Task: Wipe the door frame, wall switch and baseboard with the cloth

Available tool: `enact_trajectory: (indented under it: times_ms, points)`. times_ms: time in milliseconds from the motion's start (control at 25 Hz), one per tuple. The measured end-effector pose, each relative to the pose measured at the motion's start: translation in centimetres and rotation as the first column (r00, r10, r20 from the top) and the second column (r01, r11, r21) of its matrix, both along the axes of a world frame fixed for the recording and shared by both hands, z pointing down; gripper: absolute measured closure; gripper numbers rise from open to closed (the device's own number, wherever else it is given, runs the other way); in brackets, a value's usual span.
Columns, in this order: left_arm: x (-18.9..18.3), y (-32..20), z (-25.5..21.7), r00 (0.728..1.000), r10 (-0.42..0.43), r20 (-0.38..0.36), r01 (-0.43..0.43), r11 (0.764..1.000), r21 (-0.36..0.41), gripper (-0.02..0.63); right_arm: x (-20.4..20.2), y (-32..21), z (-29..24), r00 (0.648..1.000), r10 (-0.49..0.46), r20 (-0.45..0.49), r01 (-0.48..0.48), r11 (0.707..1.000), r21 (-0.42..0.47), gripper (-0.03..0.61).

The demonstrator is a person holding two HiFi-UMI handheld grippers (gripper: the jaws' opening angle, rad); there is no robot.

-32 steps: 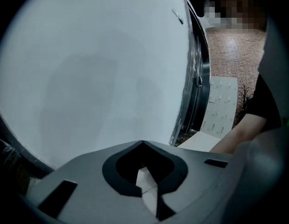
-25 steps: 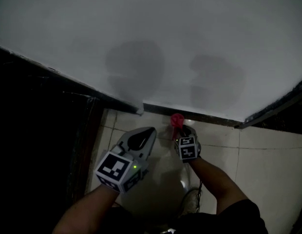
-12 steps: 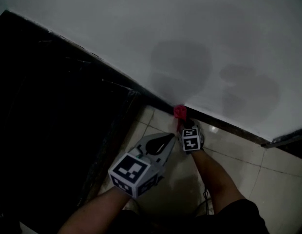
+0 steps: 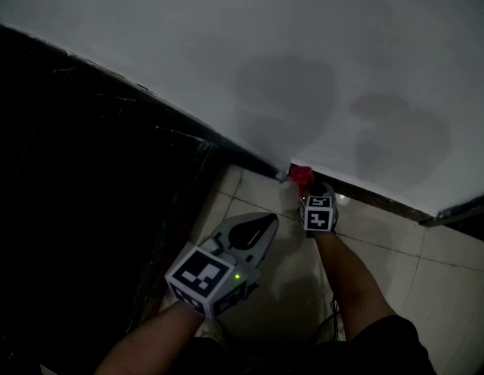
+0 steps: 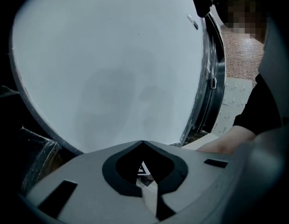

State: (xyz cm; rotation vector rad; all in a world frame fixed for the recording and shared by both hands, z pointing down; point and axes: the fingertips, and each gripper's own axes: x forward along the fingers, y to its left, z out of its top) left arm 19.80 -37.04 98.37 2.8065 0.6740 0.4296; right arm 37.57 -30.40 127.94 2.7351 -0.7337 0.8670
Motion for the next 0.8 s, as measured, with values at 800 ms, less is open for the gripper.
enact_trajectory:
  times_ms: [800]
  points:
    - [1.8,7.2,1.0,0.992,0.127,-0.008,-0.126,0.989,0.071,0.623,-0.1,10.8,-0.9,0.999,0.043,-0.009,-0.044,0.993,-0.112,0.534]
